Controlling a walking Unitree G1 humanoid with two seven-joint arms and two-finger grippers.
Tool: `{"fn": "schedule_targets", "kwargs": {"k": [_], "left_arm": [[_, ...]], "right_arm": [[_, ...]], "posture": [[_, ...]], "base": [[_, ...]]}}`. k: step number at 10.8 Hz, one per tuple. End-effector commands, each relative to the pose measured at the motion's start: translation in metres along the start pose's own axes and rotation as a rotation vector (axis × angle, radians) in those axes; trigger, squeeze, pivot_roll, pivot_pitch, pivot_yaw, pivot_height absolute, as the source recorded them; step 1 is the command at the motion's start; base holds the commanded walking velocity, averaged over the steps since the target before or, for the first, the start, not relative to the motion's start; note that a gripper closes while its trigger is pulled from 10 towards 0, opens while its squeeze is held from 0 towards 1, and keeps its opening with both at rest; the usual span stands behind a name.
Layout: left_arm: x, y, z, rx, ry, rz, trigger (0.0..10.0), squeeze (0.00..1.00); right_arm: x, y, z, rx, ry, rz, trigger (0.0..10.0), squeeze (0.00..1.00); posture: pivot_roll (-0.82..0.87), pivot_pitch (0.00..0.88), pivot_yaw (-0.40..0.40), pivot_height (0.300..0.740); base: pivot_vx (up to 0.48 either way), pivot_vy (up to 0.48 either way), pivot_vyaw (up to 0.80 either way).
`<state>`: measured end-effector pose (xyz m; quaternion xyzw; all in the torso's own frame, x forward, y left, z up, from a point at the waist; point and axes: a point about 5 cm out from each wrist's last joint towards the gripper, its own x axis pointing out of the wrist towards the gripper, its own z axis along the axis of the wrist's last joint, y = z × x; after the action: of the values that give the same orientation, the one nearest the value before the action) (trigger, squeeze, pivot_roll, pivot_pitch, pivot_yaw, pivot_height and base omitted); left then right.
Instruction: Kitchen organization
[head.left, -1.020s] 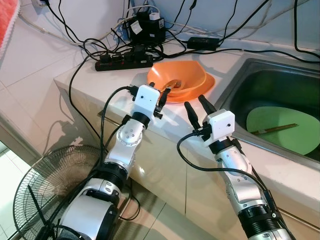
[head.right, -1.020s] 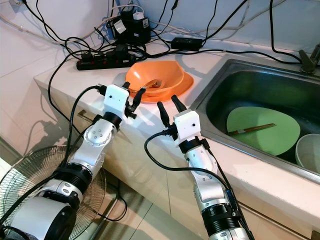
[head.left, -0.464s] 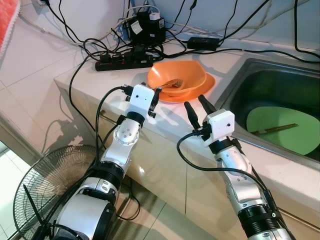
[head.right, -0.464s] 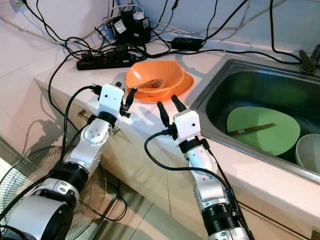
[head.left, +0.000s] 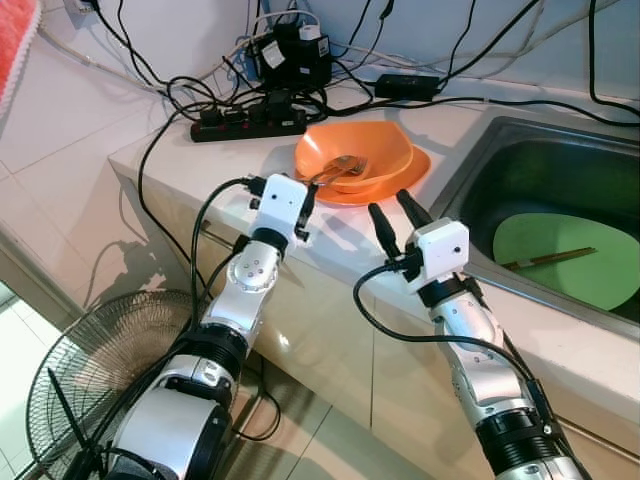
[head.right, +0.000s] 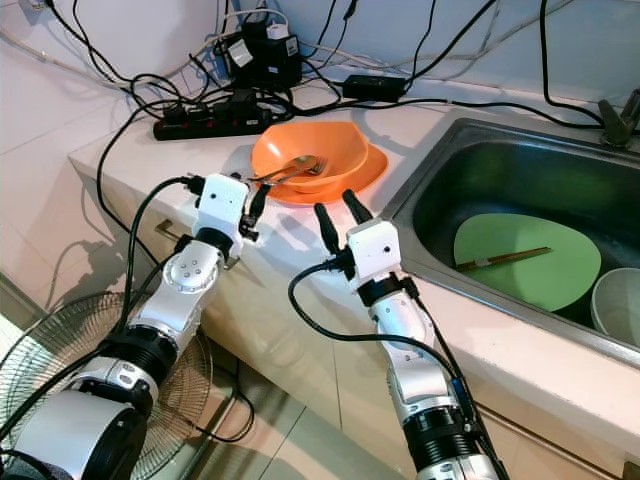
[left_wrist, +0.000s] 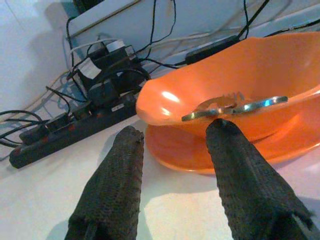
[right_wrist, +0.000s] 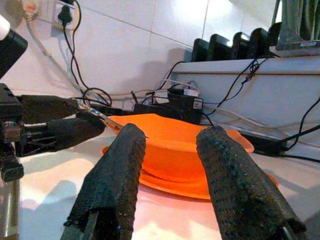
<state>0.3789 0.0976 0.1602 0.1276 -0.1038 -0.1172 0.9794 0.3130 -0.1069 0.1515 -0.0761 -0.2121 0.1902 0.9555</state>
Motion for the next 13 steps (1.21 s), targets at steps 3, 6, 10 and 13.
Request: {"fn": "schedule_targets", "kwargs": {"k": [3,6,10,13], "left_arm": [[0.005,0.005,0.016,0.004,-0.082,0.014,10.0,0.0],[0.007,0.005,0.022,0.007,-0.118,0.022,10.0,0.0],[0.007,0.013,0.024,0.009,-0.13,0.077,10.0,0.0],[0.007,0.004,0.019,0.016,-0.097,0.027,10.0,0.0]], "right_arm": [[0.002,0.002,0.001,-0.002,-0.006,0.003,10.0,0.0],[0.002,0.001,0.0,-0.003,-0.006,0.0,10.0,0.0],[0.003,0.001,0.0,-0.004,-0.005,-0.001,10.0,0.0],[0.002,0.001,0.0,-0.005,-0.003,-0.003,10.0,0.0]], "posture": [[0.05,0.032,0.121,0.74],[0.05,0.031,0.123,0.74],[0.05,0.03,0.122,0.74],[0.05,0.031,0.122,0.74]], "base": [[0.0,0.0,0.0],[0.0,0.0,0.0],[0.0,0.0,0.0],[0.0,0.0,0.0]]}}
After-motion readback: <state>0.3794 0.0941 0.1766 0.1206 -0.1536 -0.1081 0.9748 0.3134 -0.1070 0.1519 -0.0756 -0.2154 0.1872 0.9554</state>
